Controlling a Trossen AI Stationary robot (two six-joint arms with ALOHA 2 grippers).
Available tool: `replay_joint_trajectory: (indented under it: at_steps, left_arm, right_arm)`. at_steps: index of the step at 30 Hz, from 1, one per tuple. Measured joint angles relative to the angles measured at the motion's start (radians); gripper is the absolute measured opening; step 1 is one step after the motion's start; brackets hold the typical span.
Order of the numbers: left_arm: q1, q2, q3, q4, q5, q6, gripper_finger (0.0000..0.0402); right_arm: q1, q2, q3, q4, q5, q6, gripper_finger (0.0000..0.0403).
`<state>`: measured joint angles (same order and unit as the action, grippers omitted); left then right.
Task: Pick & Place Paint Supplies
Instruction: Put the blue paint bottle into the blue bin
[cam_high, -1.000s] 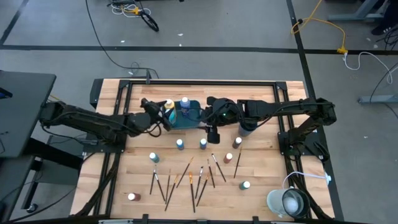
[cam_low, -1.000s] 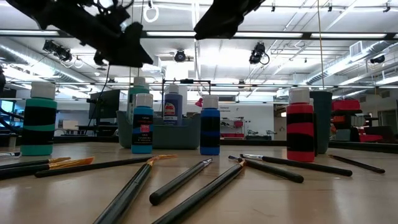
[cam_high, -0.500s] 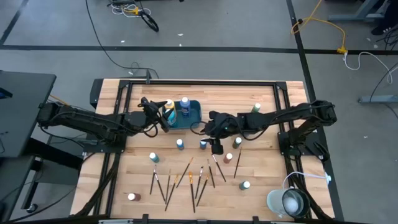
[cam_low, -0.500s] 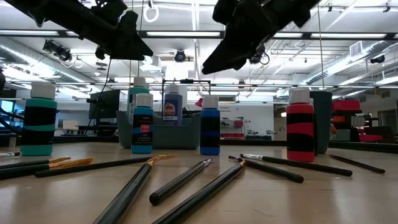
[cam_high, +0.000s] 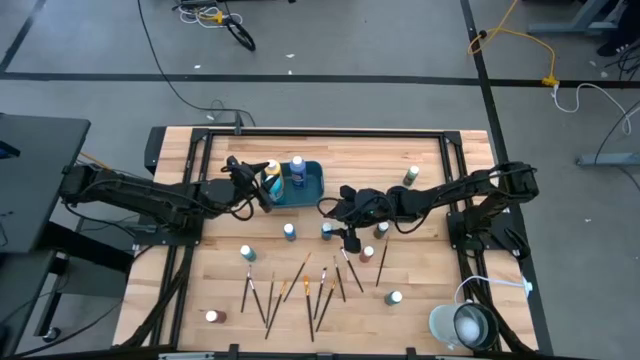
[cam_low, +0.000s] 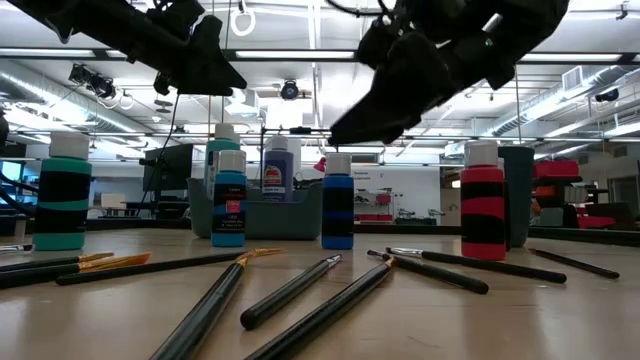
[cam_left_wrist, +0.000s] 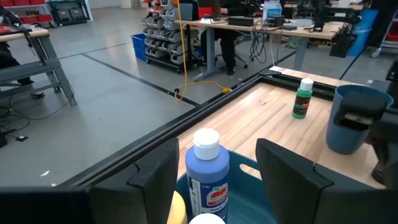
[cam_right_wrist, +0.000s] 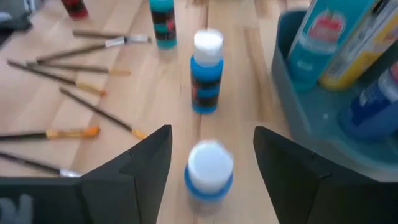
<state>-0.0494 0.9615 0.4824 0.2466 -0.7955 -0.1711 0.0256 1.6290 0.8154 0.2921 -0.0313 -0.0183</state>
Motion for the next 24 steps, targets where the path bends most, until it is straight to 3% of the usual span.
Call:
replay_joint_trajectory:
  at_steps: [12,24]
  left_arm:
    - [0.000,0.000,0.000,0.008,-0.004,0.001,0.0222]
    - [0.000,0.000,0.000,0.006,-0.004,0.003,0.0222]
  right_arm:
    - [0.001,0.054,0.000,0.030,0.050,0.014,0.0214]
    - [0.001,0.081,0.001,0.030,0.016,0.042,0.0133]
